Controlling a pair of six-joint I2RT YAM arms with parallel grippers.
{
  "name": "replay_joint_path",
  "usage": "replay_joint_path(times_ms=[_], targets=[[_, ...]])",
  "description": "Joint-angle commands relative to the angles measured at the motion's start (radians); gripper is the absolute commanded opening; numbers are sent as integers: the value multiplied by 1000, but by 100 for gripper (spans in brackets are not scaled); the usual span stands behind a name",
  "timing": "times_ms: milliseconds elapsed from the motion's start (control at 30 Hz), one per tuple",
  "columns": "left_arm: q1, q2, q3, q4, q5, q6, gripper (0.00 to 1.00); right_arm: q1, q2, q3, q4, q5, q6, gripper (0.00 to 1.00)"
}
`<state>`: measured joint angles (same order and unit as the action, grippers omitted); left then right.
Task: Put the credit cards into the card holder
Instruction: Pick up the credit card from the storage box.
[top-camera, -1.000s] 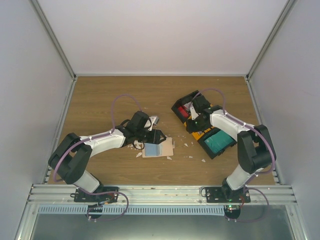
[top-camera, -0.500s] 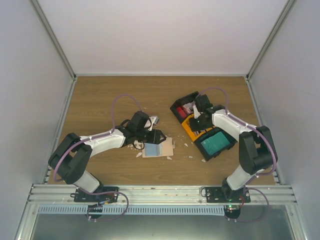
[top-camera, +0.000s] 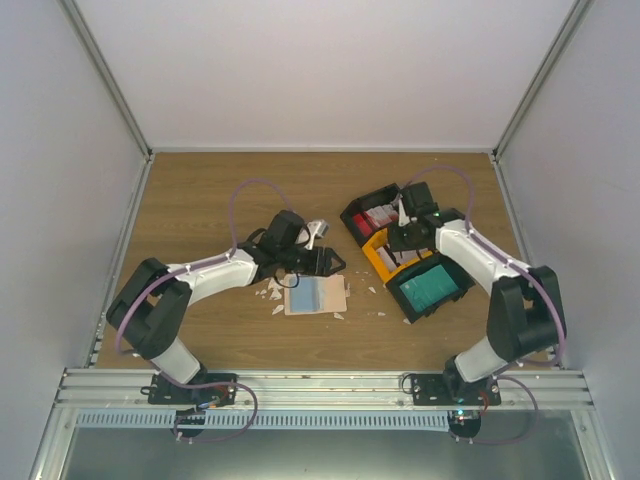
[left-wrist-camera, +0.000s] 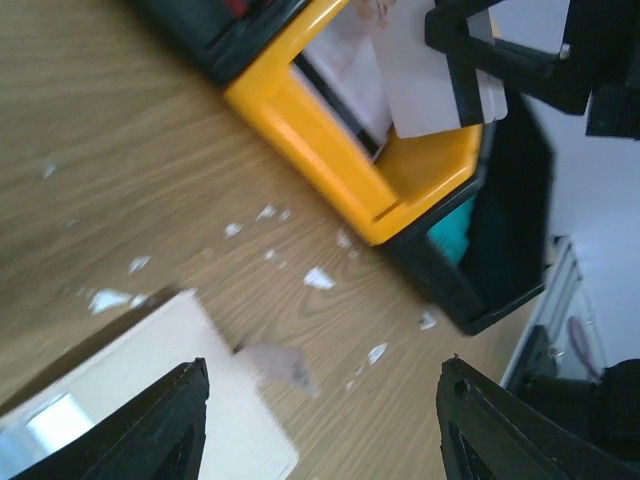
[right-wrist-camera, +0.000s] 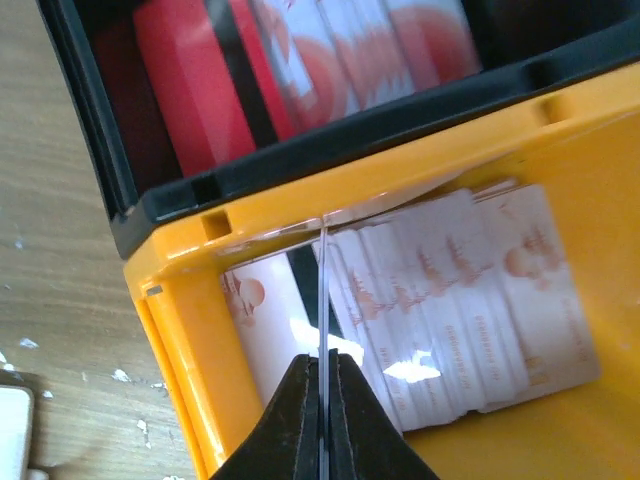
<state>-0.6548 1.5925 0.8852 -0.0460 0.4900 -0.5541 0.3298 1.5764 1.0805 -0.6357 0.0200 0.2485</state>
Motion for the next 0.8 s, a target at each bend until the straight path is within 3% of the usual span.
replay_joint_path(times_ms=[0,233,433,633,767], targets=[[-9,51,89,141,87,-54,65,-69,-111,-13,83,-65,27,1],[-11,204,267,235,187,-164,78,-214,-229,-78,204,-440,49,1],[-18,340,413,319,291,-254,82,-342,-269,-163,335,-799,149,1],[-41,438,523,279,314,-268,83,-377,-289,-230,441,-978,241,1],[-46,469,524,334,349,-311,80,-386,-295,-253,483,-1041,281,2]])
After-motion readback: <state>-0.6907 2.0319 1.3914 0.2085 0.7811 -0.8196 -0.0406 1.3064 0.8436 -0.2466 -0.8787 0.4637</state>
